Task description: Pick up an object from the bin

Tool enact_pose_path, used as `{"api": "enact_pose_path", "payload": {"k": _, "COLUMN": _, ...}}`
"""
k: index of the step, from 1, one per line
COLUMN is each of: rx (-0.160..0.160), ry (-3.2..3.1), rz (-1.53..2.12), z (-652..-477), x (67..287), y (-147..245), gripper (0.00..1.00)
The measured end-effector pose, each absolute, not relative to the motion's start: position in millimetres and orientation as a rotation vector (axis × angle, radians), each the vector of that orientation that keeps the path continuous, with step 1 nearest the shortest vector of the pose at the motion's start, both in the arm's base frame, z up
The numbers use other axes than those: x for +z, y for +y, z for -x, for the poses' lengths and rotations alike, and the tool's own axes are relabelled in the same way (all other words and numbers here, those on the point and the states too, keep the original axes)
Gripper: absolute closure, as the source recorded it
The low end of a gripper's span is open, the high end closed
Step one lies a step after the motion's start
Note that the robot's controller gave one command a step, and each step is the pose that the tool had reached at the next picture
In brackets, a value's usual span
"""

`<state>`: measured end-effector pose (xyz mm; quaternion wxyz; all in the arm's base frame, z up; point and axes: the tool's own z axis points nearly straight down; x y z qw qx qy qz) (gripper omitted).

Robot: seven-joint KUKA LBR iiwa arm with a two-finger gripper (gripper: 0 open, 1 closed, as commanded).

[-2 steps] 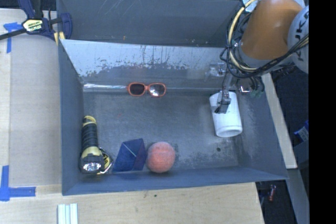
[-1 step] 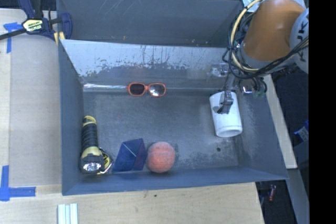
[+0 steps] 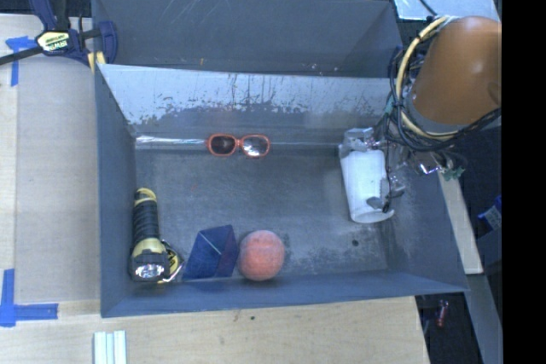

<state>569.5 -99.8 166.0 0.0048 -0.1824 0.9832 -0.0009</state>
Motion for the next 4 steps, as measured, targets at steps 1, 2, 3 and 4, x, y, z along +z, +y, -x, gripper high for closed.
{"api": "enact_pose_path", "payload": {"k": 1, "rx": 0.031, "ry": 3.131, "rz": 0.028, "z": -616.9, "x": 81.2, "y": -106.0, "gripper": 0.00}}
{"api": "enact_pose_path", "payload": {"k": 2, "rx": -0.004, "ry": 3.088, "rz": 0.471, "z": -589.3, "x": 109.2, "y": -88.9, "gripper": 0.00}}
{"api": "enact_pose_path", "payload": {"k": 3, "rx": 0.024, "ry": 3.087, "rz": 0.470, "z": -603.5, "x": 106.2, "y": -101.3, "gripper": 0.00}}
{"api": "enact_pose_path", "payload": {"k": 4, "rx": 0.065, "ry": 3.029, "rz": 0.691, "z": -599.3, "x": 75.0, "y": -120.7, "gripper": 1.00}}
